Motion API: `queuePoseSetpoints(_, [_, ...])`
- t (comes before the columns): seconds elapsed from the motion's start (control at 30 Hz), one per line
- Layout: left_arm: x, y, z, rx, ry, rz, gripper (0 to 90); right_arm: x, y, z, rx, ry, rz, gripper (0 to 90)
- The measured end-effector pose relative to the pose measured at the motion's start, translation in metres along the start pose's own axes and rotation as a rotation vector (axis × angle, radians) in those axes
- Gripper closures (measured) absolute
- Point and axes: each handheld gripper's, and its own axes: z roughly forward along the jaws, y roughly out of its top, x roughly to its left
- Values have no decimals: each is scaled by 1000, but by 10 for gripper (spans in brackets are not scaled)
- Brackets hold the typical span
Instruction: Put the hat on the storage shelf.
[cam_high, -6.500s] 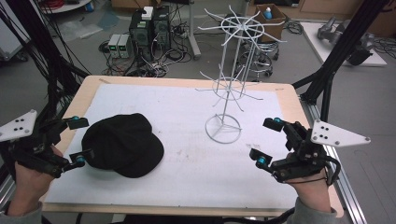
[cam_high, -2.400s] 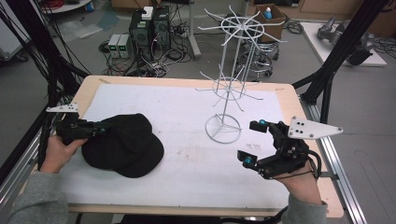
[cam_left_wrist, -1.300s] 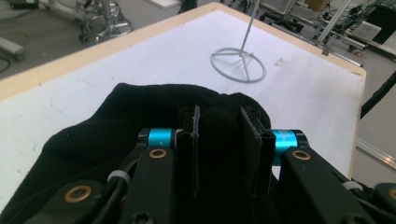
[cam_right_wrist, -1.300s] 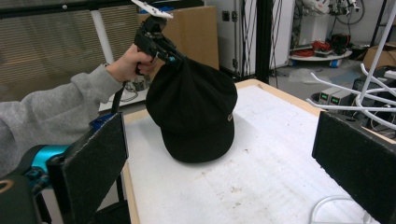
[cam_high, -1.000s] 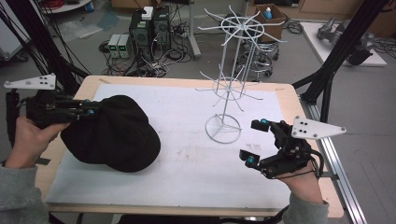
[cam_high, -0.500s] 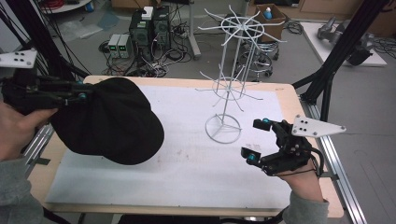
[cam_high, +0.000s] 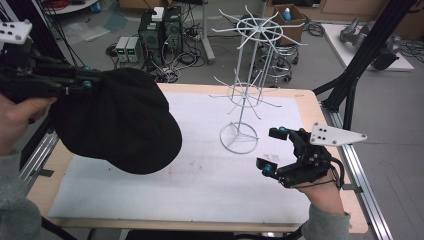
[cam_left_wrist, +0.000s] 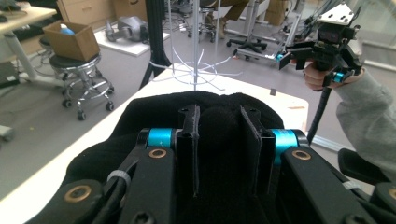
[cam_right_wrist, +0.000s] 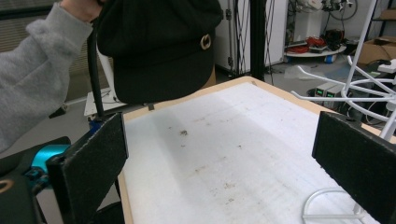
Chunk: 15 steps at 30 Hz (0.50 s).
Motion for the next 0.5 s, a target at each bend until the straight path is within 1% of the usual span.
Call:
queuePoseSetpoints(0.13, [-2,16,2,8,-11,19,703,0,0,0,1,2,3,25])
queuePoseSetpoints(0.27, [-4,30,2,-10,-18,26,703,-1,-1,-2,-4,1,6,25])
queuePoseSetpoints(0.4, [-6,45,0,-44,-46,31,703,-2,-1,-2,-5,-1,9,25])
queuePoseSetpoints(0.47, [-7,54,0,-50,-52,32,703,-3,-2,-2,-4,2,11,25])
queuePoseSetpoints(0.5, [-8,59,1,-47,-48,40,703,-3,-2,-2,-7,2,11,25])
